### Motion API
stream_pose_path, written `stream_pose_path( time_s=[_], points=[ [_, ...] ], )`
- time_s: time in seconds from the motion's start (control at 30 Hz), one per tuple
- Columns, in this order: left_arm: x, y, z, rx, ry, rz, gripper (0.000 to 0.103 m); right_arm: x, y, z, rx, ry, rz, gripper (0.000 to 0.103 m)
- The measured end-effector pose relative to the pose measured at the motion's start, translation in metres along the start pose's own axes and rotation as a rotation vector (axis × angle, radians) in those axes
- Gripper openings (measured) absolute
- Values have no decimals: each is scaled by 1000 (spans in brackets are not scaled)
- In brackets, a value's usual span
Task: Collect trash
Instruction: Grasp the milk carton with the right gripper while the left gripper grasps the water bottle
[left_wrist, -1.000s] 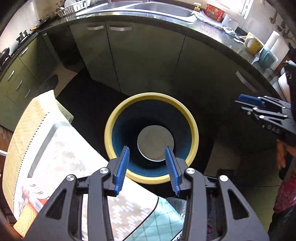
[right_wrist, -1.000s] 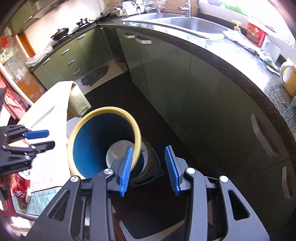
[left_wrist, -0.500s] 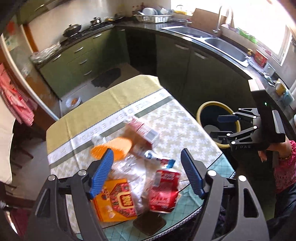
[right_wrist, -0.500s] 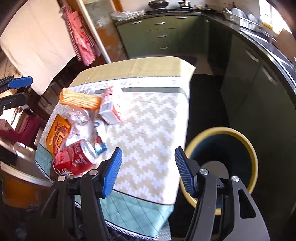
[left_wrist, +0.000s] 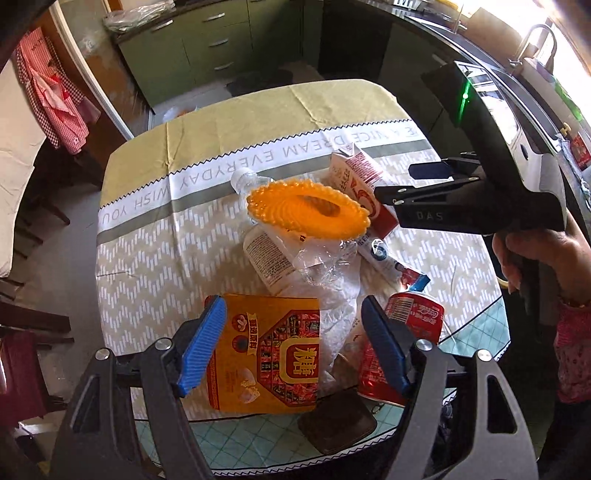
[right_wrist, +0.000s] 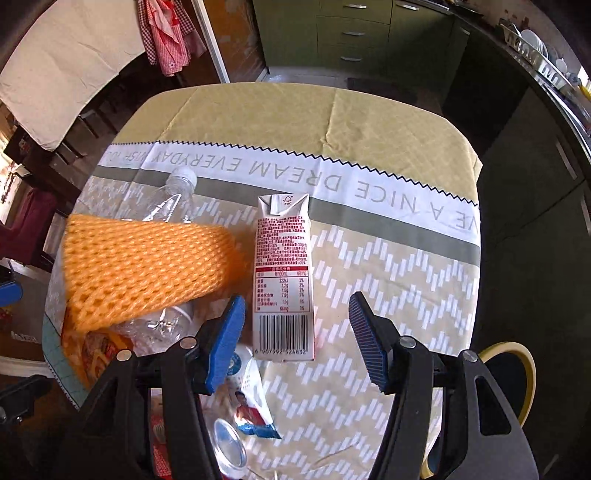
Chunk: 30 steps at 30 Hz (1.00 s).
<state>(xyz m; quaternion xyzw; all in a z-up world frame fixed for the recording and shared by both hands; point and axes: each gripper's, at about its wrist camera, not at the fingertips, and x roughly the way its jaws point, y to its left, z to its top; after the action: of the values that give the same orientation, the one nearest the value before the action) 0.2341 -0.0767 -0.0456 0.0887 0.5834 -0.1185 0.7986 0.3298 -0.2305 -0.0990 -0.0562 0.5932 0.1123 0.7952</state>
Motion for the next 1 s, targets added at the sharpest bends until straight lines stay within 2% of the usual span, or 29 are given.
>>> stream_pose_path(
  time_s=[0.17,0.23,0.27,0.37,0.5,0.67,1.0],
  points=[
    [25,10,15,-84,51,-47,70,20,3,6,-10,38,-15,53],
    [34,14,22,-118,69,-71,68,28,3,8,-13,51,-19,47],
    [38,16,25,-134,78,-82,66,30,2,8,-13,56,-22,38],
    [48,19,32,-170,99,-113,60,29,-2,6,-17,38,-35,37],
    [58,20,40,-193,117,-133,57,15,-14,-1,7,5,-3,37],
    [69,19,47,-219,131,-177,42,-5,-32,-18,34,-24,20,37],
    [83,22,64,-279,130,-151,41,-11,-54,-41,76,-34,37,37]
  ],
)
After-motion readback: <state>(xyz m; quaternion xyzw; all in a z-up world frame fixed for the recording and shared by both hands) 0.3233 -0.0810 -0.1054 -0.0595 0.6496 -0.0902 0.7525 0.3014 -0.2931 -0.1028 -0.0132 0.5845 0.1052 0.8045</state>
